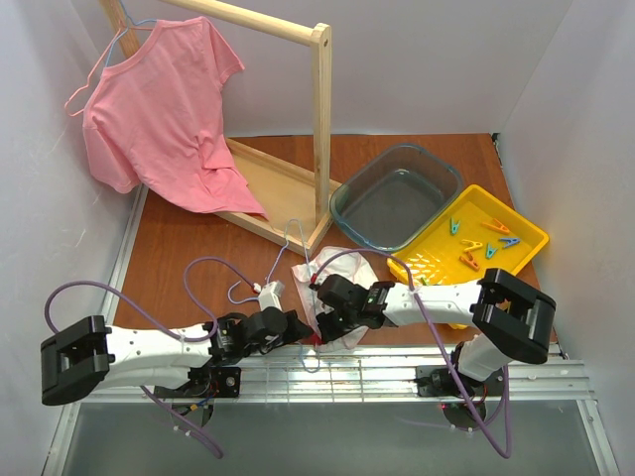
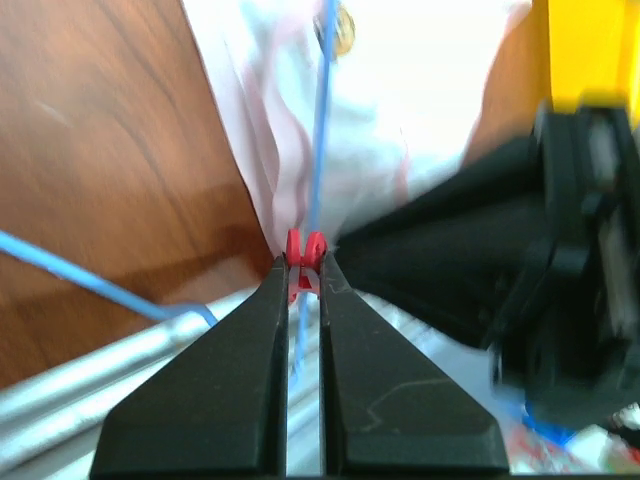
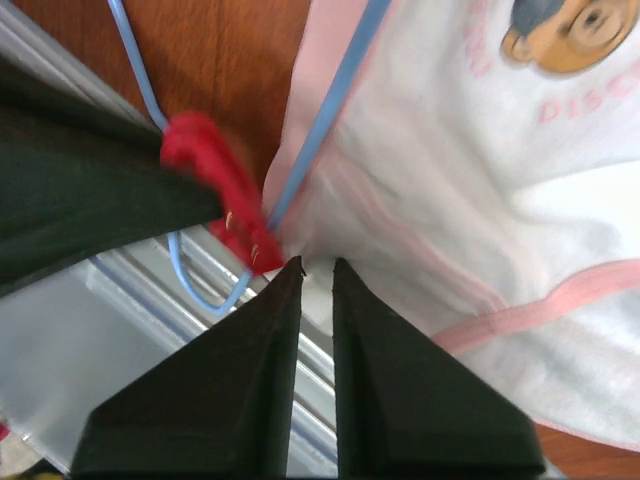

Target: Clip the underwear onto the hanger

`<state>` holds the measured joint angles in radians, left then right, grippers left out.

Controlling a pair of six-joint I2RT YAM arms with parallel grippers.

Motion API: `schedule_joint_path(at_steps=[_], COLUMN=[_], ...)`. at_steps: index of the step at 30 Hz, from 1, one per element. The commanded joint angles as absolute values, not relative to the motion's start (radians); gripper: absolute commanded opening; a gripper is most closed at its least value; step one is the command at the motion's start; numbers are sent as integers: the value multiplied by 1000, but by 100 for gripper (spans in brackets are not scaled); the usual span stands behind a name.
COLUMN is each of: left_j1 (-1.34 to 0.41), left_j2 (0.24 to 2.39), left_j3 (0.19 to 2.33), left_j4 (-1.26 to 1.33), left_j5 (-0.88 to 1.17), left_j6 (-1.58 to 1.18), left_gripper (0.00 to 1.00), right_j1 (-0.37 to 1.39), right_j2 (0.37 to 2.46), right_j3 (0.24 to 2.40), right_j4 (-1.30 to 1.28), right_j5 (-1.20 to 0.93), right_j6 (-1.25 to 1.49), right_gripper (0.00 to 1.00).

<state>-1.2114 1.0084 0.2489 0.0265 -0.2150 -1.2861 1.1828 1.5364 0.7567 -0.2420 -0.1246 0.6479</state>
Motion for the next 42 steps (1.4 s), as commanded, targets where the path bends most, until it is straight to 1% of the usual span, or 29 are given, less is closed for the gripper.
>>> schedule_joint_path(at_steps=[1, 4, 7, 19, 30, 42], left_j1=[-1261, -1270, -1278, -1347, -1428, -1497], left_j2=[960, 951, 957, 1023, 1106, 1175], left_j3=[287, 282, 293, 313, 437, 465], left_j4=[-35, -34, -34, -38, -172, -256], left_j5=[-257, -282, -314, -408, -534, -609], left_j6=[-1341, -1374, -1382, -1391, -1410, -1532], left_gripper=[0, 0, 0, 0, 0, 0], right_j1=[1169, 1157, 1154, 1152, 1147, 1147], right_j2=[1491, 1459, 1439, 1364, 1345, 1281], right_j3=[773, 770, 781, 781, 762, 698], right_j4=[-241, -250, -250, -273, -273, -264], right_j5=[-8, 23, 28, 66, 66, 80], right_j6=[649, 658, 658, 658, 652, 670], right_gripper=[17, 24, 27, 28, 28, 25])
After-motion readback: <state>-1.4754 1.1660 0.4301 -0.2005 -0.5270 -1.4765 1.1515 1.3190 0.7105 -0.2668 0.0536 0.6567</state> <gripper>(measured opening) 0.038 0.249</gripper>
